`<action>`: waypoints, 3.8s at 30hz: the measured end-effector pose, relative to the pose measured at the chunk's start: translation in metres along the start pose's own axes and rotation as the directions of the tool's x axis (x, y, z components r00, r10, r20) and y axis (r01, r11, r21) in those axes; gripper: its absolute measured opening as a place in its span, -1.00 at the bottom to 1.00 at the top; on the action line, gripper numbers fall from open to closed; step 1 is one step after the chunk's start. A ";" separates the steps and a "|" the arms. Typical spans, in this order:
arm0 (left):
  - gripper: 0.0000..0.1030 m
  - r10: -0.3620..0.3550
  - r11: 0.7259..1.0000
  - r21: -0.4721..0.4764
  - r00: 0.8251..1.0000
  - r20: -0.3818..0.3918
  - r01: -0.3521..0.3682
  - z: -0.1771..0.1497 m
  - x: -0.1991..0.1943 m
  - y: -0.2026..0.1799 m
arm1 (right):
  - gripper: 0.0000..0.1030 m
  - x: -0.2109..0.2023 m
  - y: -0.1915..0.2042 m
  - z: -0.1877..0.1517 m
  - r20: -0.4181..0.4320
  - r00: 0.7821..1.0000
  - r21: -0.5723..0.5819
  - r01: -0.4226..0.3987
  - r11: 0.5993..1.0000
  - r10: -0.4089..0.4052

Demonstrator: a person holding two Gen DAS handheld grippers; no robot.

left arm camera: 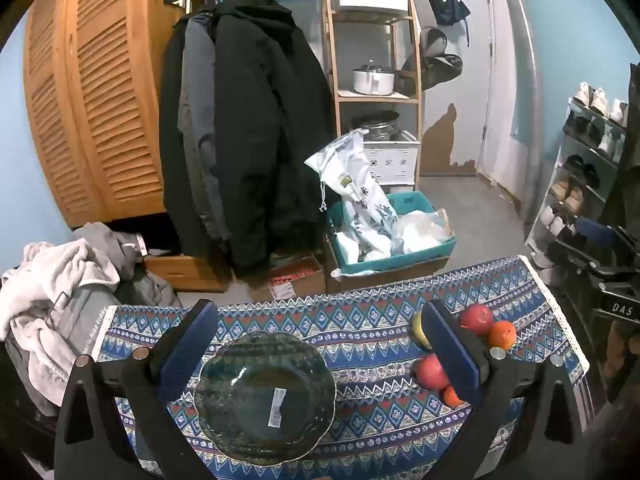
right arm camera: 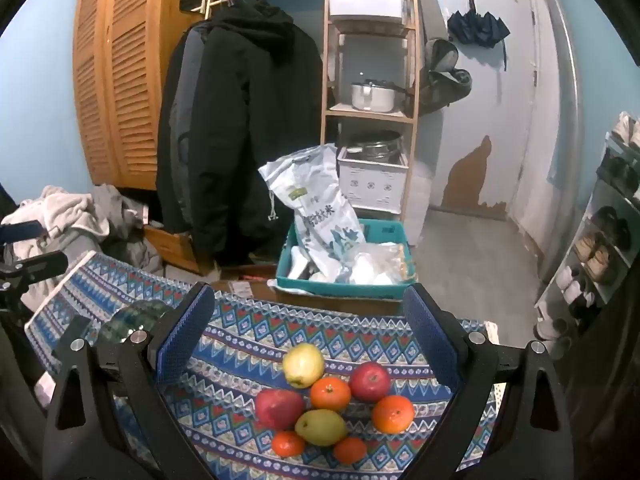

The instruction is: Organize fruits

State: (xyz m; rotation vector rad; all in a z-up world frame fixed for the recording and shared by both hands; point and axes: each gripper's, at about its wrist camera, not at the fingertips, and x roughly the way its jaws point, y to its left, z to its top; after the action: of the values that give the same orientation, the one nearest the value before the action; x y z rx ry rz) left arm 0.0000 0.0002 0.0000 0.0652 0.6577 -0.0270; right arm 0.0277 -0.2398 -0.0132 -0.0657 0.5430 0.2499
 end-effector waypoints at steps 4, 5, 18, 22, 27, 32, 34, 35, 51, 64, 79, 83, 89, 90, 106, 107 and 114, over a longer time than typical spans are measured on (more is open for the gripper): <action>0.99 0.001 1.000 -0.004 1.000 -0.005 -0.001 0.000 0.000 0.000 | 0.82 -0.002 0.000 -0.001 0.001 1.000 0.002 -0.002 1.000 0.002; 0.99 0.003 1.000 -0.004 1.000 -0.007 -0.003 -0.001 0.000 0.000 | 0.82 -0.005 -0.001 -0.002 0.004 1.000 0.001 -0.001 1.000 0.001; 0.99 0.002 1.000 -0.010 1.000 -0.008 -0.002 -0.001 0.002 0.003 | 0.82 0.003 0.009 0.000 -0.017 1.000 -0.037 0.002 0.999 -0.002; 0.99 0.000 1.000 -0.014 1.000 -0.011 0.000 -0.001 0.002 0.004 | 0.82 0.003 0.009 0.000 -0.017 1.000 -0.038 0.005 0.999 -0.005; 0.99 -0.002 1.000 -0.021 1.000 -0.017 0.002 -0.002 0.004 0.006 | 0.82 0.004 0.009 -0.001 -0.019 1.000 -0.039 -0.002 0.999 0.001; 0.99 0.000 1.000 -0.020 1.000 -0.018 -0.001 -0.002 0.005 0.006 | 0.82 0.004 0.009 -0.003 -0.020 1.000 -0.044 -0.004 0.999 0.003; 0.99 0.000 1.000 -0.020 1.000 -0.017 0.000 -0.003 0.005 0.005 | 0.82 0.004 0.008 -0.004 -0.019 1.000 -0.047 -0.002 0.999 0.001; 0.99 -0.001 1.000 -0.021 1.000 -0.018 0.000 -0.003 0.005 0.005 | 0.82 0.004 0.008 -0.005 -0.018 1.000 -0.047 -0.003 0.999 0.002; 0.99 -0.003 1.000 -0.011 1.000 -0.027 0.003 -0.005 0.007 0.002 | 0.82 0.004 0.014 -0.002 -0.016 1.000 -0.070 0.001 0.998 -0.003; 0.99 -0.006 1.000 -0.010 0.999 -0.032 0.005 -0.003 0.008 0.000 | 0.82 0.002 0.013 0.001 -0.013 1.000 -0.063 -0.008 0.998 0.007; 0.99 -0.006 1.000 -0.008 0.999 -0.032 0.005 -0.002 0.008 -0.002 | 0.82 0.005 0.016 -0.001 -0.025 1.000 -0.073 -0.004 0.997 0.002; 0.99 -0.008 1.000 -0.008 0.999 -0.033 0.008 -0.003 0.007 -0.002 | 0.82 0.006 0.016 -0.002 -0.031 1.000 -0.075 -0.004 0.997 0.002; 0.99 -0.009 1.000 -0.008 0.999 -0.032 0.009 -0.003 0.007 -0.002 | 0.82 0.007 0.016 -0.003 -0.031 1.000 -0.073 -0.005 0.997 0.003; 0.99 -0.009 1.000 -0.007 0.999 -0.032 0.009 -0.003 0.007 -0.002 | 0.82 0.007 0.017 -0.003 -0.032 0.999 -0.074 -0.006 0.997 0.003; 0.99 -0.009 1.000 -0.011 0.999 -0.040 0.008 -0.006 0.008 -0.003 | 0.82 0.009 0.015 -0.006 -0.041 0.999 -0.073 -0.001 0.997 -0.002; 0.99 -0.010 1.000 -0.012 0.999 -0.041 0.009 -0.006 0.009 -0.003 | 0.82 0.010 0.014 -0.007 -0.043 0.999 -0.070 -0.002 0.998 -0.001; 0.99 -0.008 1.000 -0.007 0.999 -0.044 0.008 -0.006 0.010 -0.003 | 0.82 0.010 0.012 -0.008 -0.051 0.999 -0.062 -0.005 0.998 0.002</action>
State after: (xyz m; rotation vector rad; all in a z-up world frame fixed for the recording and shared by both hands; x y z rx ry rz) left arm 0.0042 -0.0026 -0.0117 0.0569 0.7017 -0.0311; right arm 0.0289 -0.2270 -0.0249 -0.1318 0.5859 0.2694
